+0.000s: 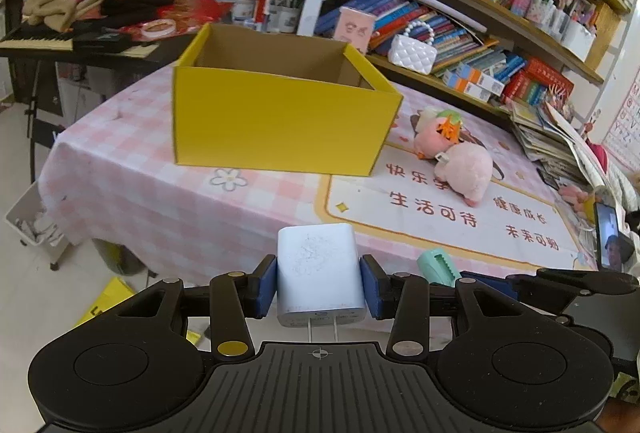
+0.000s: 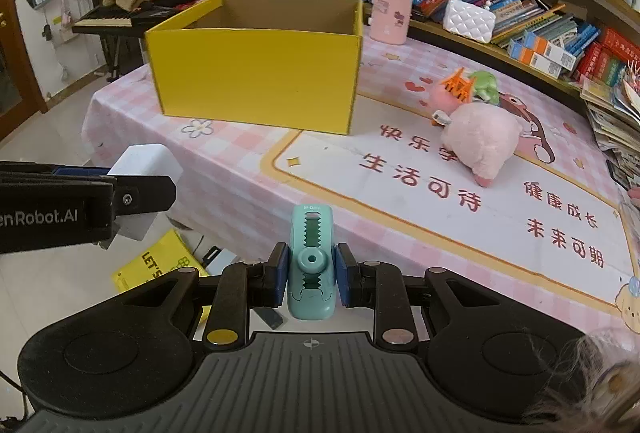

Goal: Organize objects
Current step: 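Carry the stapler and white charger with both tools over the yellow box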

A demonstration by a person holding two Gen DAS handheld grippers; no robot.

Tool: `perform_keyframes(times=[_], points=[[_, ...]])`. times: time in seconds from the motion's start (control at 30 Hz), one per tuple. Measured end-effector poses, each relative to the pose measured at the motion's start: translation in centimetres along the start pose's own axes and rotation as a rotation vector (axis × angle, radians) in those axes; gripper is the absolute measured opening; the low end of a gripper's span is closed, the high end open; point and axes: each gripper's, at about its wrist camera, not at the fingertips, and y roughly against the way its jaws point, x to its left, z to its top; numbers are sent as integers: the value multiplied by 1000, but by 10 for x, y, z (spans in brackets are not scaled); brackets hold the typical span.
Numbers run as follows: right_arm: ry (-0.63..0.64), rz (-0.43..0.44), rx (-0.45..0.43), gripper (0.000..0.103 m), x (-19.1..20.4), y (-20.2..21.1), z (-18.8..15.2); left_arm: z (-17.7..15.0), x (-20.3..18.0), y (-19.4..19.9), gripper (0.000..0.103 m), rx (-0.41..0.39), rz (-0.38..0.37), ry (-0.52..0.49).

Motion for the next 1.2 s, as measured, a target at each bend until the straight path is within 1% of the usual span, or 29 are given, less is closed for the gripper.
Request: perform_keyframes(times=[0.2, 0.33, 0.6, 0.73, 0.93, 1.03, 1.2], points=[[22, 17, 10, 23, 24, 3, -4, -6, 15, 17, 42, -14, 9, -3], [33, 17, -5, 23, 38, 6, -3, -7, 23, 25, 42, -28, 13, -8], [13, 12, -37, 23, 47, 7, 6, 2, 30, 32, 42, -80, 2, -41], [-36, 27, -56, 23, 43, 3, 23, 21, 33, 31, 42, -124, -5, -37], [-85, 13, -157, 23, 26, -1, 68, 69, 30, 23, 42, -226, 2, -56], [-77, 15, -216, 23, 14, -5, 96, 92, 25, 17, 42, -273, 12, -62], [-68, 10, -261, 23, -7, -27, 134, 125, 20, -5, 42, -320, 38, -69]])
